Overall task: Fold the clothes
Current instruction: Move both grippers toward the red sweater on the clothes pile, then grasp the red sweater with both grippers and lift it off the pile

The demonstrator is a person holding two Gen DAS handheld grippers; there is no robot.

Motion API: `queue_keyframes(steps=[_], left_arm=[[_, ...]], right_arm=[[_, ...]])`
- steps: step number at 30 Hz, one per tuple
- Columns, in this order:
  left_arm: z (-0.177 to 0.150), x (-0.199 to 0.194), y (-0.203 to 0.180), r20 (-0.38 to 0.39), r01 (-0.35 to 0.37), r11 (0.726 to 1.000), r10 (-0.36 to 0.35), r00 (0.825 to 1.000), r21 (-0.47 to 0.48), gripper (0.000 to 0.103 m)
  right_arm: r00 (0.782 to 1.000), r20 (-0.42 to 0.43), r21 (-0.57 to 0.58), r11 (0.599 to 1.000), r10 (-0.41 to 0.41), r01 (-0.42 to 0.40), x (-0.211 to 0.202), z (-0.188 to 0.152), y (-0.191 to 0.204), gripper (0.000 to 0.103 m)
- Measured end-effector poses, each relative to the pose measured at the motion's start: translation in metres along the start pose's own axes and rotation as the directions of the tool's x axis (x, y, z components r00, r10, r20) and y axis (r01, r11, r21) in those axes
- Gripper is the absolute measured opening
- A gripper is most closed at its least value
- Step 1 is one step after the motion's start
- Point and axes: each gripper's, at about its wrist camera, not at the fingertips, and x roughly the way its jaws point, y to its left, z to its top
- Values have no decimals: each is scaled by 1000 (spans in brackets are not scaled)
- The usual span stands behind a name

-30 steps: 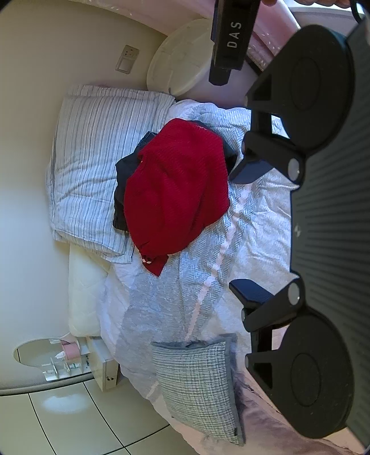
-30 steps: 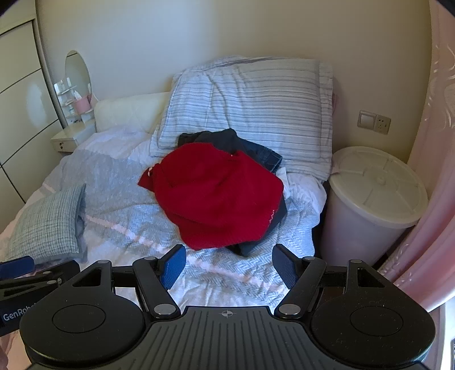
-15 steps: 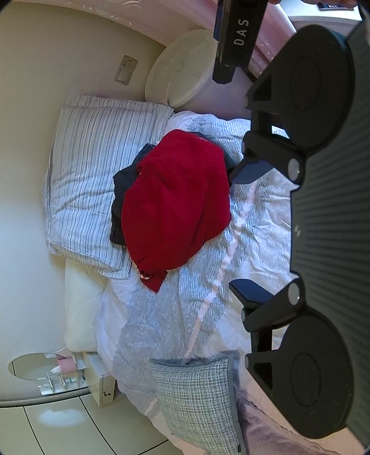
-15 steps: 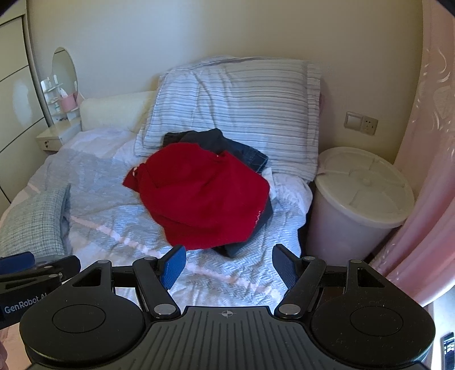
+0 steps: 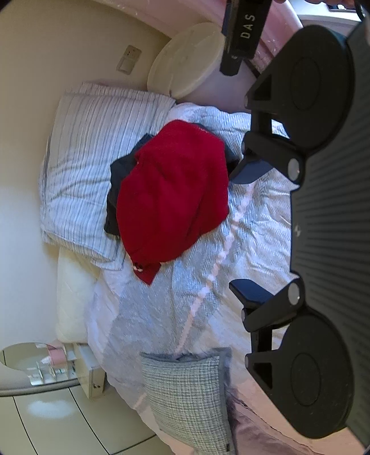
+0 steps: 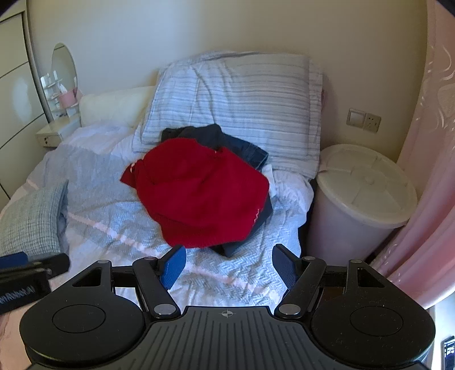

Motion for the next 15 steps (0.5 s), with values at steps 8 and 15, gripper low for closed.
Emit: queue_keyframes(steps=[8,15], left_arm=[[3,28,3,-44,-29,999,27,999,-41,71],[14,71,-5,-88,-36,996,29,996,-76,71]], right_arm=[[991,-27,-6,992,127,-128,27,7,-12,71],[982,-73,-47,983,174,-178,70,26,-24,70]])
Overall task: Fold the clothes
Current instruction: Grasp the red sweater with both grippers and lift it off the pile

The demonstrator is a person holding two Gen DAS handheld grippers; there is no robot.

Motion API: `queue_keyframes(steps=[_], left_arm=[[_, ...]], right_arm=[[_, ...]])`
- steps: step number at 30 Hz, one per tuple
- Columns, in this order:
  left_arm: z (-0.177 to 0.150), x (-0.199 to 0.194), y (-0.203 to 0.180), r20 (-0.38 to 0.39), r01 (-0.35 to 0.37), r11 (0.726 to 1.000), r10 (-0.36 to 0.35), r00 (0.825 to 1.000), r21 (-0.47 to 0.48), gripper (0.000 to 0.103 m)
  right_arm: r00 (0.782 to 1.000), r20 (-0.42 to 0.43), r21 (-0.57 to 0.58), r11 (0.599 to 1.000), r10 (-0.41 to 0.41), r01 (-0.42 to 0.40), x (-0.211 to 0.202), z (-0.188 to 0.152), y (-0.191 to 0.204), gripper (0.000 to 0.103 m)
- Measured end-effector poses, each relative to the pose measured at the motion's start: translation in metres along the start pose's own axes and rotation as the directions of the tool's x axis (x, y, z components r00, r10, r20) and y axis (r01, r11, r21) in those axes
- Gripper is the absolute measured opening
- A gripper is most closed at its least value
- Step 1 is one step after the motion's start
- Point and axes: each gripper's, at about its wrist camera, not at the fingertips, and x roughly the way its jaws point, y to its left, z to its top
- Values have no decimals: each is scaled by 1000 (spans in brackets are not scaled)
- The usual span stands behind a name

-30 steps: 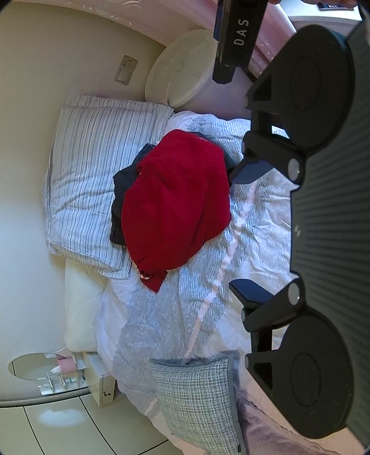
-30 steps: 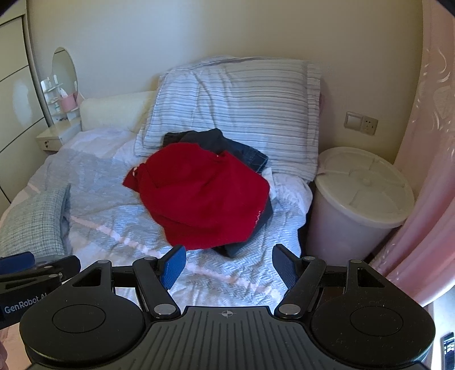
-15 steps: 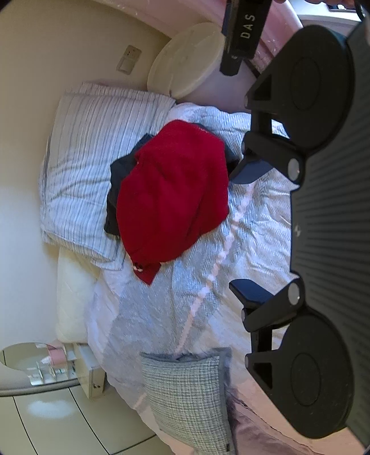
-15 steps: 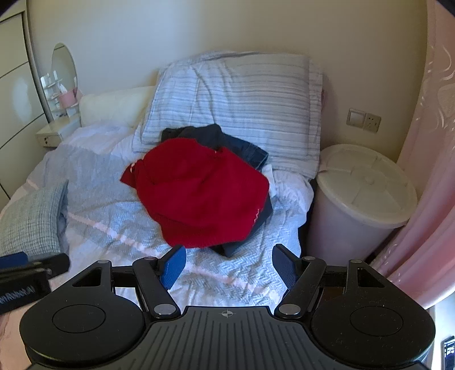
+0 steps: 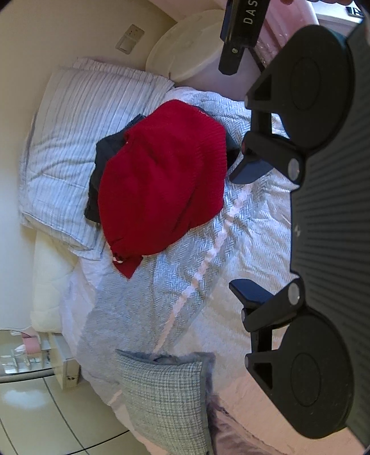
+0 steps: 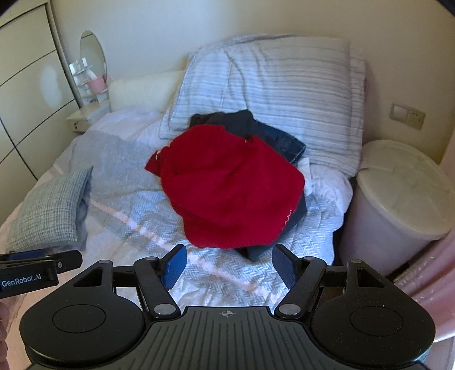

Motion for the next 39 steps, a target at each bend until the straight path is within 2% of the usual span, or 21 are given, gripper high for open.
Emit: queue_keyframes(steps=[7,14,21,26,31,34,39], left_arm=[[24,63,-18,-65,14,999,-17,998,-49,71],[55,135,-43,-114,25,998,-31,993,-56,71],[84,204,-45,-145,29,994,-43,988,-102,71],[94,249,-38,-173,37,988,-63,983,-149,71],[97,287,-30,-205,52,974,-98,974,-220,70],[98,307,-27,-212,53,966,-109,971,-254,70],[95,336,-23,-212,66,941,-143,967,-331,70]], right_arm=[[997,-72,1,1000,-14,14,52,21,-37,70],[991,-131,-38,999,-33,28,111,52,-69,70],[989,-144,-120,993,-26,8,178,84,-76,71],[987,-145,-148,988,-70,48,223,92,-81,71],[982,-149,-147,984,-120,98,261,97,-100,71],[981,-116,-188,973,-156,132,276,99,-108,71],[983,-101,-241,962,-156,128,299,101,-108,71]])
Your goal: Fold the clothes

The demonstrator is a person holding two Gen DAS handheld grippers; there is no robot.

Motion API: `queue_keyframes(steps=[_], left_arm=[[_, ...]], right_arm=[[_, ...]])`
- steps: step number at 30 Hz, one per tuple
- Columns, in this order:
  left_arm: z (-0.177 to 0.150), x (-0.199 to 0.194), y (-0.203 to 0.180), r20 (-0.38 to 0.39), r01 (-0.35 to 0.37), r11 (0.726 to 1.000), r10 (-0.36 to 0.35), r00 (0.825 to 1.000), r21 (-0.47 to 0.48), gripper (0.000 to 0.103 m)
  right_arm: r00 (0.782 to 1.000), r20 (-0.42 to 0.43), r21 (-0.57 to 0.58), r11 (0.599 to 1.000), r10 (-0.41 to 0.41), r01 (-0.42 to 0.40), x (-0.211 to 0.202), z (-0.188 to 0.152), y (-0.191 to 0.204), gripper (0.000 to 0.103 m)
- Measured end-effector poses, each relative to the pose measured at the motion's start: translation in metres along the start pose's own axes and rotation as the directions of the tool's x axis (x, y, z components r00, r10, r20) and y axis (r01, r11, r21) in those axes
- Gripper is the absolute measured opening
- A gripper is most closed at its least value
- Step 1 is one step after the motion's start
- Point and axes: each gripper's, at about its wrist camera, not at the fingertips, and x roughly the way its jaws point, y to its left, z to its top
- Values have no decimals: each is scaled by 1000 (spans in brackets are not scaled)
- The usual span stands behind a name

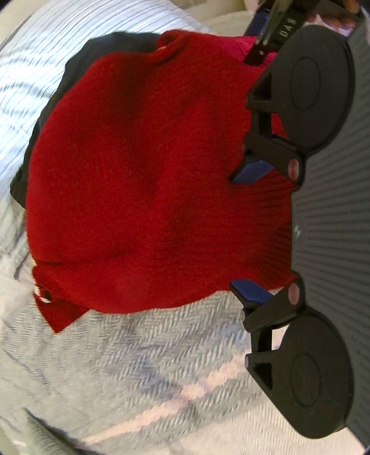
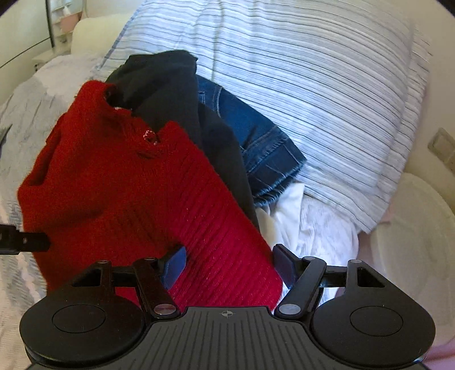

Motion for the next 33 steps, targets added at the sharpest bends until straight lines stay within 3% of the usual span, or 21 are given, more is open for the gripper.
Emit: queue_keyframes(steps=[2,3,4,6,10,13,18,21,25,32,33], left_arm=[[1,8,2,4,22,999,-22,1000,-26,70],[2,12,3,7,34,999,-34,999,-30,64],[2,13,3,7,45,999,-45,999,-28,56],[3,10,1,16,58,998,-58,998,-16,39],[-1,-10,-2,53,58,998,-58,997,15,19],[-8,-40,1,128,47,999,-49,991,16,15],[-26,-103,20,251,19,1000,-14,968,-17,13],[-45,-153,38,354,11,997,15,935,-71,12],[-80,-232,62,490,-3,990,72,869,-139,12],[-172,-408,102,677,-134,966,250,692,-219,7],[-187,-434,107,696,-161,959,280,661,-233,0]], right_arm=[[1000,8,-30,1000,5,-5,4,1,2,71],[1000,14,-60,998,13,-12,4,2,3,69],[1000,20,-93,996,22,-20,4,2,5,48],[999,31,-180,983,35,-29,0,3,9,20],[995,48,-246,966,87,-73,-19,7,13,14],[982,82,-251,957,169,-143,-46,13,16,13],[924,169,-232,925,344,-302,-99,31,26,12],[857,222,-214,880,466,-423,-137,39,40,12],[728,279,-263,779,626,-569,-199,41,73,12],[475,271,-337,544,838,-768,-299,26,139,11],[431,268,-351,504,862,-789,-314,22,149,11]])
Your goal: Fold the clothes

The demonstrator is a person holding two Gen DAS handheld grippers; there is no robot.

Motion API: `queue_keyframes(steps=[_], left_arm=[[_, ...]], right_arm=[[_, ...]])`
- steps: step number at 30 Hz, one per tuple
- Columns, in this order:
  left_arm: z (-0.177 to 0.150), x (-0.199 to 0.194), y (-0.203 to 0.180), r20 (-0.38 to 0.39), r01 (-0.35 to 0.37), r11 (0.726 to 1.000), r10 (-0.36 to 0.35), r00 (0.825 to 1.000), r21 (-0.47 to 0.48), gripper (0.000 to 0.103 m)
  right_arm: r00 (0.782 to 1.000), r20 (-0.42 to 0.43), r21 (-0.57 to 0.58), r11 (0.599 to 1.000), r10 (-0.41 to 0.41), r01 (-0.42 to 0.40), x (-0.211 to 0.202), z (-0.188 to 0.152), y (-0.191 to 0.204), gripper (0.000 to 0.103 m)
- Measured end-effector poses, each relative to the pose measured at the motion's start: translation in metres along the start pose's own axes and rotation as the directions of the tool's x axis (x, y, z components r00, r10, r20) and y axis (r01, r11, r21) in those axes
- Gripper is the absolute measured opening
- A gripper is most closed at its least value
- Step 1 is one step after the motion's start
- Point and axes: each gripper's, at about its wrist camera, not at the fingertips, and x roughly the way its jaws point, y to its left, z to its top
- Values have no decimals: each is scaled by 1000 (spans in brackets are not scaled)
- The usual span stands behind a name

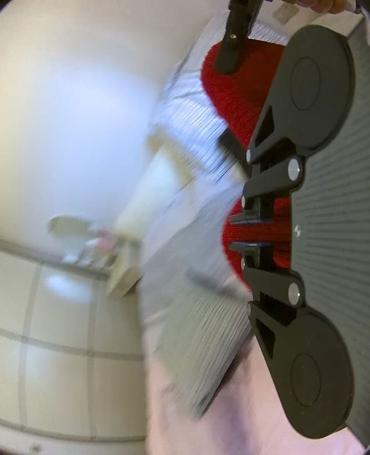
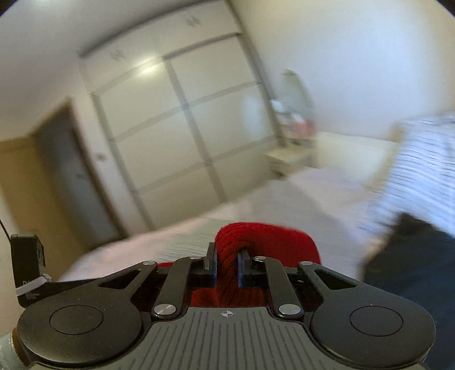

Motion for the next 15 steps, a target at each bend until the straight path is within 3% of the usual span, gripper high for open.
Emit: queue_keyframes(steps=[5,6,8,10,12,13,15], left_arm=[[42,-92,52,103,-88,996,85,991,18,0],[47,-104,63,101,-112,994,110,989,15,1],[43,-105,85,0,-201,980,201,980,-9,3],[23,-103,103,-120,-317,948,313,942,-14,6],[-8,-107,119,-222,-408,913,400,889,8,11],[-27,-111,125,-269,-436,900,423,865,10,12],[-65,-121,136,-363,-483,875,447,818,-11,13]], right_arm=[[989,14,-1,989,149,-149,24,6,84,11],[986,-23,-7,986,166,-166,37,3,101,11],[963,-224,-30,987,148,-159,81,-10,132,13],[931,-364,-108,992,16,-60,110,-39,154,21],[868,-479,-204,978,-132,36,138,-68,176,35],[855,-485,-247,967,-182,65,140,-81,181,45],[833,-512,-276,958,-212,74,139,-98,186,49]])
